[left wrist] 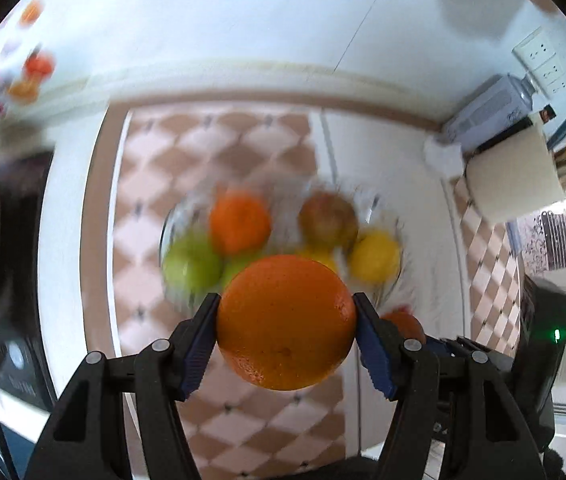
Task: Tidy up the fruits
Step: 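Carry both oranges over the plate and open both tools to drop them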
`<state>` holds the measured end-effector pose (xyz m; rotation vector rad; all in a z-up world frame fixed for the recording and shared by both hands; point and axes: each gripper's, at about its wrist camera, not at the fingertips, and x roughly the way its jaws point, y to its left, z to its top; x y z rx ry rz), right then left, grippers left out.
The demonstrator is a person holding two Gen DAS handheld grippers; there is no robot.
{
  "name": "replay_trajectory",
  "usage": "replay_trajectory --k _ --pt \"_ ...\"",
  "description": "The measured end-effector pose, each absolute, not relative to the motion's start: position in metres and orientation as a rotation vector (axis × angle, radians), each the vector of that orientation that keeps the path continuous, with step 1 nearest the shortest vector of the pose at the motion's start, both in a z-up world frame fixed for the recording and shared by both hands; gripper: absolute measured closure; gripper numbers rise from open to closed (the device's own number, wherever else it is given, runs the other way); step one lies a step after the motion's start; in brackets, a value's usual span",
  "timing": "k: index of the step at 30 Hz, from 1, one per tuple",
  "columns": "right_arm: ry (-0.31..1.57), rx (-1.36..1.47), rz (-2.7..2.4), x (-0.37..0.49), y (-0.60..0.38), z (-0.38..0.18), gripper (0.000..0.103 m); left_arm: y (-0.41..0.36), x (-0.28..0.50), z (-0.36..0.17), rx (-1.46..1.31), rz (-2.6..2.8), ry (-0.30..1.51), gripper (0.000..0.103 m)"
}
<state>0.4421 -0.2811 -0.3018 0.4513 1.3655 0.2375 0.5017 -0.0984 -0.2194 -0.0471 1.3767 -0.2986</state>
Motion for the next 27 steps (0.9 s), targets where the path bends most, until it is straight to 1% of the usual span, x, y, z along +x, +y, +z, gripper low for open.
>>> replay_trajectory --k 4,6,9,15,21,27 --pt "1.332 0.465 0.185 0.479 -0.315 -0.297 0.042 -0.117 0.560 -0.229 0.020 -0.288 1.400 0.040" --pt "1.327 0.476 0.158 0.498 -0.330 -0.300 0.042 -0.133 0.587 -0.244 0.085 -0.278 1.431 0.040" --pt "1.334 0.508 0.143 0.519 -0.342 -0.311 0.042 -0.147 0.604 -0.274 0.136 -0.268 1.502 0.040" --pt "1.353 0.496 0.145 0.545 -0.338 -0.335 0.042 -0.150 0.621 -0.321 0.138 -0.241 1.637 0.040" --pt "1.380 0.460 0.160 0.554 -0.323 -0.350 0.042 -0.146 0.615 -0.337 0.150 -0.241 1.672 0.040" --pt "1.400 0.460 0.176 0.558 -0.315 -0.359 0.041 -0.143 0.616 -0.339 0.139 -0.232 1.690 0.040"
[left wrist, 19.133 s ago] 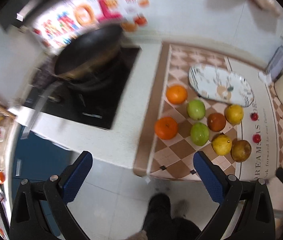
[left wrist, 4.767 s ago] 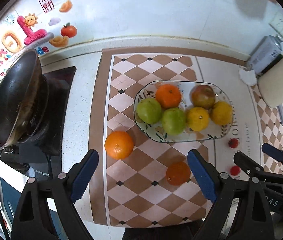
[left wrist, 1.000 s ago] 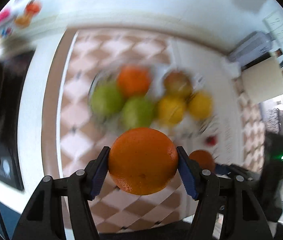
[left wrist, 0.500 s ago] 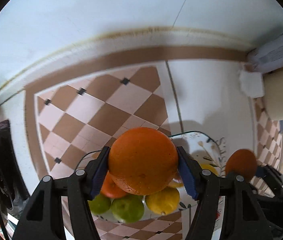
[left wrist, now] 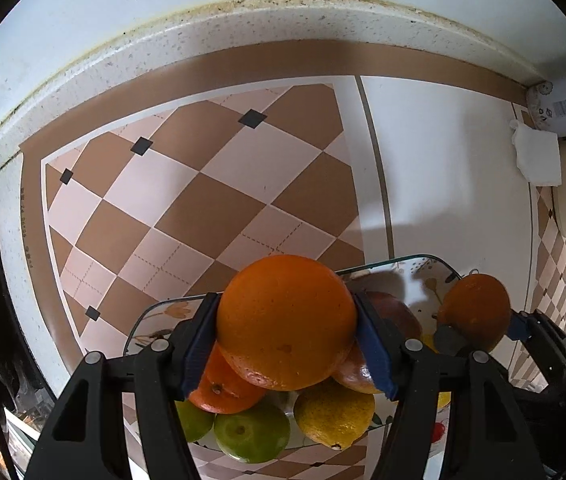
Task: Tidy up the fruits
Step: 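Carry both oranges over the plate and open both tools to drop them, then lift both tools back from the plate toward the tomatoes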
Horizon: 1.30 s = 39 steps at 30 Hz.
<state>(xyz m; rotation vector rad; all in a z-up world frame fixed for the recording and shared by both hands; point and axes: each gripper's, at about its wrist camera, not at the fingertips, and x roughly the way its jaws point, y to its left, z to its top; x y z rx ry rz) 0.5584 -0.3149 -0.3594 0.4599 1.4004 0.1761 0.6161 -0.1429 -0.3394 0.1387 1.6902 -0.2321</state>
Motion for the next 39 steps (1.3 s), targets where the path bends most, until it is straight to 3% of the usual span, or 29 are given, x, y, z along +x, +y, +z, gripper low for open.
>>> replay_trajectory --k 2,4,11,14,16,39 --pt "1.415 0.464 0.180 0.559 -0.315 -0.361 0.029 -0.141 0.617 -0.340 0.125 -0.227 1.702 0.040" --pt "1.418 0.470 0.175 0.559 -0.316 -0.362 0.024 -0.138 0.617 -0.338 0.108 -0.221 1.712 0.040" --pt "1.429 0.473 0.152 0.552 -0.320 -0.358 0.018 -0.122 0.612 -0.324 0.042 -0.227 1.708 0.033" --pt "1.422 0.435 0.138 0.545 -0.316 -0.347 0.013 -0.115 0.605 -0.312 0.012 -0.232 1.683 0.014" --pt "1.409 0.382 0.121 0.537 -0.310 -0.337 0.010 -0.112 0.599 -0.302 0.004 -0.226 1.664 0.012" --pt "1.267 0.189 0.037 0.413 -0.258 -0.228 0.010 -0.057 0.430 -0.203 0.085 -0.047 1.304 0.012"
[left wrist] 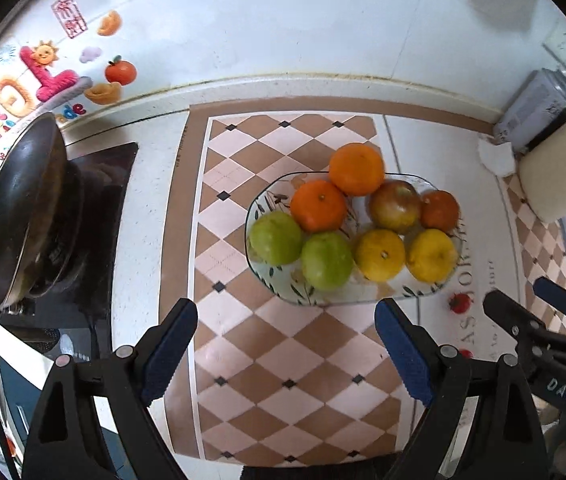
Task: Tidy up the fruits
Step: 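Lift both tools back from the plate toward the tomatoes, then grasp a red tomato with the left tool while the right tool grasps the other tomato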
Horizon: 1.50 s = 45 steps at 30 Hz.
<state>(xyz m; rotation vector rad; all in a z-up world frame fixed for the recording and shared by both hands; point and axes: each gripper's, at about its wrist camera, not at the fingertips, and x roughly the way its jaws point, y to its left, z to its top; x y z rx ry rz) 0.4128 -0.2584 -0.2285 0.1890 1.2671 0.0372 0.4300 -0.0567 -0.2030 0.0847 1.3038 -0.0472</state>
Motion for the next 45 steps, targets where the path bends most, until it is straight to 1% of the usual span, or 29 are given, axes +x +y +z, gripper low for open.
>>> replay_trajectory --k 13,18,24,29,33,36,37,38,41,45 --pt "1.114 0.168 0.055 0.344 -0.249 -0.134 0.010 -0.053 0.366 -0.116 0.082 -0.079 1.105 0.012" --pt "1.052 0.163 0.069 0.319 -0.242 -0.096 0.010 -0.052 0.345 -0.093 0.082 -0.101 1.059 0.012" --pt "1.004 0.166 0.072 0.297 -0.237 -0.068 0.010 -0.046 0.327 -0.078 0.064 -0.115 1.034 0.012" --pt "0.993 0.179 0.081 0.288 -0.234 -0.060 0.010 -0.045 0.318 -0.072 0.052 -0.132 1.024 0.012" --pt "1.006 0.214 0.092 0.290 -0.236 -0.064 0.010 -0.045 0.317 -0.072 0.046 -0.137 1.028 0.012" --pt "1.032 0.273 0.107 0.298 -0.249 -0.079 0.010 -0.047 0.322 -0.076 0.049 -0.130 1.035 0.012" --pt "1.040 0.303 0.103 0.301 -0.257 -0.087 0.009 -0.048 0.325 -0.079 0.055 -0.134 1.040 0.005" --pt "1.050 0.318 0.095 0.305 -0.264 -0.094 0.009 -0.051 0.328 -0.084 0.071 -0.129 1.045 0.000" --pt "1.103 0.371 0.046 0.320 -0.295 -0.131 0.009 -0.061 0.338 -0.098 0.115 -0.106 1.047 0.000" --pt "1.231 0.440 -0.003 0.346 -0.334 -0.203 0.009 -0.079 0.355 -0.132 0.185 -0.077 1.088 0.000"
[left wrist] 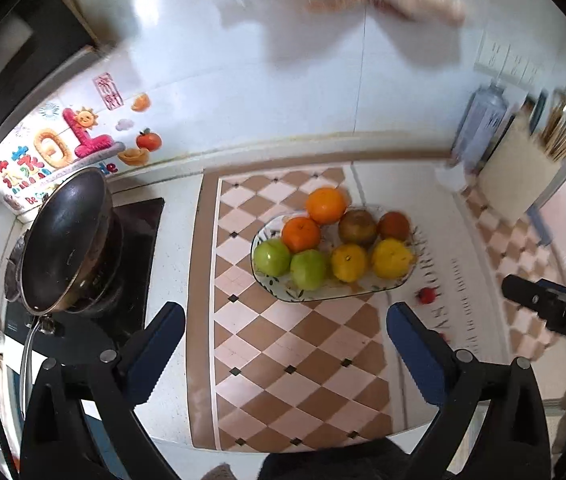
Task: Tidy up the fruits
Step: 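Grasp a red tomato with the left tool while the right tool grasps the other tomato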
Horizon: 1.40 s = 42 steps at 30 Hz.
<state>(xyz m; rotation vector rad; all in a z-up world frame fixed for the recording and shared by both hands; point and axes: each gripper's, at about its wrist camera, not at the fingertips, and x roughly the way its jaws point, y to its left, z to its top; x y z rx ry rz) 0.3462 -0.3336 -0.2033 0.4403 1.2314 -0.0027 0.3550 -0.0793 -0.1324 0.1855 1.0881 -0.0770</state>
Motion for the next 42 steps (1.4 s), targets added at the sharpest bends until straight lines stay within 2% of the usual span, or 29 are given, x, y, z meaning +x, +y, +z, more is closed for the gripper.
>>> replay_trajectory --k 3,4,5,6,10,14,15,16,17,30,35,36,37,39,42 --pt "1.300 0.469 0.003 0.365 -0.349 -0.256 0.010 -0.096 0.371 -0.174 0.232 -0.048 1.154 0.000" --pt "1.325 0.463 0.004 0.371 -0.350 -0.273 0.016 -0.099 0.375 -0.184 0.238 -0.047 1.178 0.000" --pt "1.349 0.453 0.016 0.378 -0.350 -0.290 0.027 -0.105 0.380 -0.199 0.242 -0.044 1.215 0.000" --pt "1.366 0.442 0.026 0.383 -0.349 -0.304 0.031 -0.108 0.383 -0.210 0.242 -0.040 1.238 0.000" --pt "1.408 0.394 0.074 0.401 -0.338 -0.349 0.047 -0.125 0.395 -0.251 0.267 -0.023 1.312 0.000" --pt "1.438 0.387 0.105 0.414 -0.331 -0.380 0.049 -0.136 0.405 -0.282 0.291 -0.023 1.373 0.000" --pt "1.439 0.387 0.113 0.416 -0.330 -0.385 0.053 -0.137 0.407 -0.286 0.293 -0.022 1.380 0.000" --pt "1.436 0.391 0.125 0.417 -0.330 -0.389 0.064 -0.139 0.409 -0.290 0.294 -0.022 1.388 0.000" --pt "1.432 0.393 0.136 0.416 -0.330 -0.391 0.069 -0.140 0.411 -0.293 0.290 -0.025 1.397 0.000" --pt "1.341 0.466 0.056 0.351 -0.399 -0.360 0.069 -0.209 0.393 -0.317 0.320 -0.264 1.485 0.000" --pt "1.350 0.513 -0.004 0.324 -0.423 -0.364 0.069 -0.251 0.373 -0.330 0.298 -0.446 1.541 0.002" --pt "1.353 0.521 -0.014 0.320 -0.426 -0.367 0.069 -0.259 0.370 -0.334 0.307 -0.466 1.549 0.004" --pt "1.358 0.532 -0.024 0.315 -0.429 -0.369 0.069 -0.266 0.366 -0.338 0.318 -0.484 1.556 0.016" --pt "1.363 0.543 -0.036 0.311 -0.431 -0.371 0.069 -0.280 0.360 -0.348 0.355 -0.509 1.574 0.034" --pt "1.359 0.553 -0.053 0.300 -0.438 -0.368 0.069 -0.294 0.354 -0.360 0.398 -0.523 1.595 0.052"
